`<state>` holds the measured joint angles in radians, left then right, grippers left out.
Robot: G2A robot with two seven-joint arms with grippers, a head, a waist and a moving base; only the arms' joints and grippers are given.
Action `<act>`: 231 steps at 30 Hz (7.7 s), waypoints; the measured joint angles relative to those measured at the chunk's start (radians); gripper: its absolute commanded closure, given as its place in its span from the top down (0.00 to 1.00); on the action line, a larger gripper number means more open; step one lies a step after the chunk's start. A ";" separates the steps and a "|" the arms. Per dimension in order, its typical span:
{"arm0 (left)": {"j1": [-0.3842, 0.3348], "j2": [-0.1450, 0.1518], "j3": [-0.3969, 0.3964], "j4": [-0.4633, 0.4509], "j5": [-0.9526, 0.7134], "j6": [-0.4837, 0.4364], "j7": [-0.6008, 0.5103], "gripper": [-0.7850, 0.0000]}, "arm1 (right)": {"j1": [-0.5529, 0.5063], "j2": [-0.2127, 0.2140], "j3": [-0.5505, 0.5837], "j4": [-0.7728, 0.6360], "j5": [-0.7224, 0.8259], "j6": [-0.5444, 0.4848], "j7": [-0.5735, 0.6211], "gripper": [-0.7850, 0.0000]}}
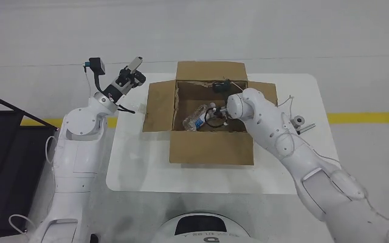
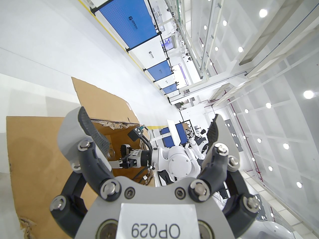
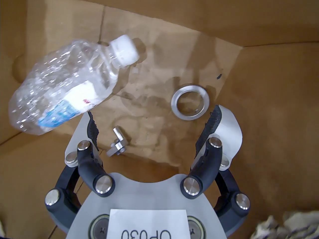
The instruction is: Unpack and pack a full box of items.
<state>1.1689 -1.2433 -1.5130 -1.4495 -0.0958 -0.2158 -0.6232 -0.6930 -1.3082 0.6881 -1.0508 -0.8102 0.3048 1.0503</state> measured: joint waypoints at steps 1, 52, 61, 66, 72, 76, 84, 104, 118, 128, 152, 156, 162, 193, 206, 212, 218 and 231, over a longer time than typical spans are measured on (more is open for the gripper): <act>0.000 0.000 0.000 0.000 0.000 0.000 0.000 1.00 | 0.003 -0.004 -0.004 0.013 0.001 -0.007 -0.005 1.00; 0.000 0.000 0.000 0.000 0.000 0.000 0.000 1.00 | 0.001 -0.060 0.055 0.164 -0.040 -0.120 -0.089 0.71; 0.000 0.000 0.000 0.000 0.000 0.000 0.000 1.00 | 0.025 -0.095 0.025 0.246 -0.038 -0.105 -0.114 0.56; 0.000 0.000 0.000 0.000 0.000 0.000 0.000 1.00 | 0.040 -0.113 0.017 0.281 -0.033 -0.106 -0.120 0.36; 0.000 0.000 0.000 0.000 0.000 0.000 0.000 1.00 | 0.034 -0.114 0.034 0.266 -0.040 -0.101 -0.151 0.00; 0.000 0.000 0.000 0.000 0.000 0.000 0.000 1.00 | -0.006 -0.095 0.061 0.187 -0.077 -0.081 -0.160 0.00; 0.000 0.000 0.000 0.000 0.000 0.000 0.000 1.00 | -0.199 -0.014 0.186 -0.180 -0.225 -0.027 -0.135 0.00; 0.000 0.000 0.000 0.000 0.000 0.000 0.000 1.00 | -0.936 0.106 0.740 -1.161 -0.286 -0.086 -0.356 0.00; 0.000 0.000 0.000 0.000 0.000 0.000 0.000 1.00 | -1.350 0.097 1.116 -1.078 0.121 -0.096 -0.565 0.00; 0.000 0.000 0.000 0.000 0.000 0.000 0.000 1.00 | -1.270 0.105 1.182 -0.894 0.235 -0.069 -0.412 0.00; 0.000 0.000 0.000 0.000 0.000 0.000 0.000 1.00 | -0.931 0.141 1.161 -0.529 0.146 0.033 -0.198 0.20; 0.000 0.000 0.000 0.000 0.000 0.000 0.000 1.00 | -0.893 0.146 1.153 -0.493 0.120 0.063 -0.184 0.35; 0.000 0.000 0.000 0.000 0.000 0.000 0.000 1.00 | -0.881 0.149 1.157 -0.480 0.138 0.037 -0.187 0.64; 0.000 0.000 0.000 0.000 0.000 0.000 0.000 1.00 | -1.366 0.116 1.244 -1.109 0.393 -0.583 -0.578 1.00; 0.000 0.000 0.000 0.000 0.000 0.000 0.000 1.00 | -1.354 0.119 1.226 -1.122 0.386 -0.621 -0.536 1.00; 0.000 0.000 0.000 0.000 0.000 0.000 0.000 1.00 | -1.224 0.125 1.114 -1.179 0.520 -0.636 -0.484 1.00; 0.000 0.000 0.000 0.000 0.000 0.000 0.000 1.00 | -0.918 0.114 0.744 -1.127 0.202 -0.364 -0.302 1.00; 0.000 0.000 0.000 0.000 0.000 0.000 0.000 1.00 | -0.446 0.035 0.253 -0.832 -0.059 0.100 -0.106 1.00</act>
<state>1.1689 -1.2433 -1.5130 -1.4495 -0.0958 -0.2158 -0.6232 -1.1388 -1.2731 0.9411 -1.8824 -0.8695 0.4049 0.9445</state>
